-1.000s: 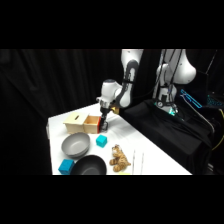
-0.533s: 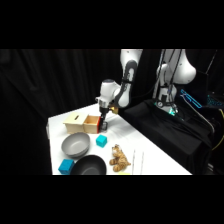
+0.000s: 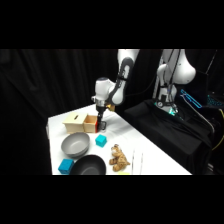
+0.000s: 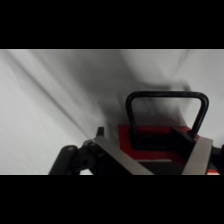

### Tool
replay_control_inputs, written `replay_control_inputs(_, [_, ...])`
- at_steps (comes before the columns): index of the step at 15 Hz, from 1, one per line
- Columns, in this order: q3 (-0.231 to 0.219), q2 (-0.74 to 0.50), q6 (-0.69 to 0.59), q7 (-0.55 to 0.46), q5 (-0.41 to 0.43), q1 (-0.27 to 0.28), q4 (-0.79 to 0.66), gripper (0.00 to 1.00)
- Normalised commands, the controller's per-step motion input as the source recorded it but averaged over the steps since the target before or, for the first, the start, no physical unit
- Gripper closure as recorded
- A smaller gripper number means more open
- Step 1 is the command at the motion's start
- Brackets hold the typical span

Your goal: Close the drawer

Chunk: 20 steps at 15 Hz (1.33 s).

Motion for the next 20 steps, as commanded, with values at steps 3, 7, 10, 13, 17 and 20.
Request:
replay_control_inputs(3, [0.12,0.21,-0.28,-0.37,0.156,-0.257,0.57,0.0])
replay_control_inputs(7, [0.05,0.23,-0.23,-0.29,0.157,-0.171,0.59,0.0])
replay_control_inputs(10, [0.065,0.25,-0.18,-0.26,0.172,-0.135,0.52,0.0])
replay_control_inputs(13, [0.094,0.26,-0.16,-0.25,0.182,-0.126,0.46,0.0])
replay_control_inputs(17, [0.076,0.17,-0.18,-0.21,0.154,-0.082,0.38,0.0])
replay_control_inputs(20, [0.069,-0.03,-0.26,-0.2,0.162,-0.074,0.22,0.0])
